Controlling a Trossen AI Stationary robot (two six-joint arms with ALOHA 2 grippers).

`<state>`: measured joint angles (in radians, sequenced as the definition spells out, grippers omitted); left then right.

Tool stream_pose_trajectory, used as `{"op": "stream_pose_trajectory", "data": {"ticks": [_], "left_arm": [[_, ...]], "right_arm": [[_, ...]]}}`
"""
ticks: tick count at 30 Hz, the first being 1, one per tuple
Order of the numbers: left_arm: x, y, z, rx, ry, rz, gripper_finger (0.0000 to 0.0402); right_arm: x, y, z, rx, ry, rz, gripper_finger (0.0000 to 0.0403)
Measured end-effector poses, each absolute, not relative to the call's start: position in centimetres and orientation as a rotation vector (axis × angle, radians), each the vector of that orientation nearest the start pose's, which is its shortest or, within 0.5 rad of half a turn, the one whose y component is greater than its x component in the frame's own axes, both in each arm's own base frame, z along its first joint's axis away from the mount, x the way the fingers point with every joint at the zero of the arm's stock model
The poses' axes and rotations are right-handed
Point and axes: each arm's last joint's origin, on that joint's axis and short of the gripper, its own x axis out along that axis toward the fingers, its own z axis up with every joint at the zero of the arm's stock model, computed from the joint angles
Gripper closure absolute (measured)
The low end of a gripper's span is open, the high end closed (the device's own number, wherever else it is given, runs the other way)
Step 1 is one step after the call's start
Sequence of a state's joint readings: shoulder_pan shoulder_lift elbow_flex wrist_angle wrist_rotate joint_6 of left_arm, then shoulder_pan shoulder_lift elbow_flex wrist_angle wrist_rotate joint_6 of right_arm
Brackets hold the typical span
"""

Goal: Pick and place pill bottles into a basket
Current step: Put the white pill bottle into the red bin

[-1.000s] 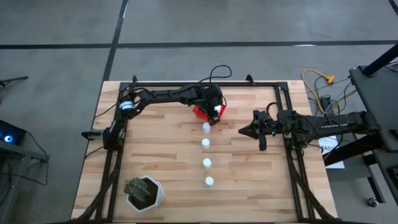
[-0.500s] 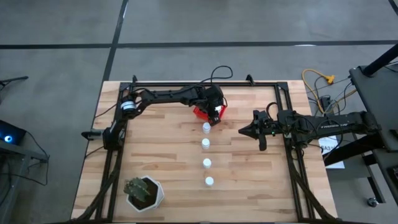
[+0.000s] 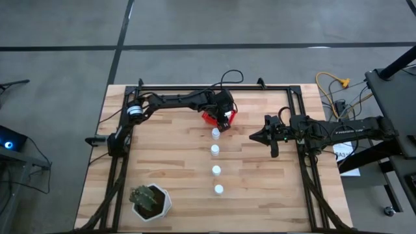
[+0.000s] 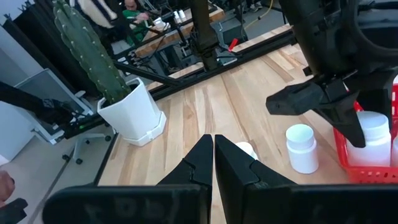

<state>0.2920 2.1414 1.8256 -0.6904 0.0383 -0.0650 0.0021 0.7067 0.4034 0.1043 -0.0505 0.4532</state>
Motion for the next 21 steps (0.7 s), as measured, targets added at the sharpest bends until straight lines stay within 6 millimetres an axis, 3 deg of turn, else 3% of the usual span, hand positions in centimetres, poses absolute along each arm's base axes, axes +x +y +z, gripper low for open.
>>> {"op": "stream_pose_trajectory", "data": {"ticks": [21], "left_arm": [[45.0, 13.1, 21.1, -0.233, 1.024, 0.250, 0.0262]], "right_arm": [[16.6, 0.2, 24.0, 0.463, 0.207, 0.006, 0.0394]]}}
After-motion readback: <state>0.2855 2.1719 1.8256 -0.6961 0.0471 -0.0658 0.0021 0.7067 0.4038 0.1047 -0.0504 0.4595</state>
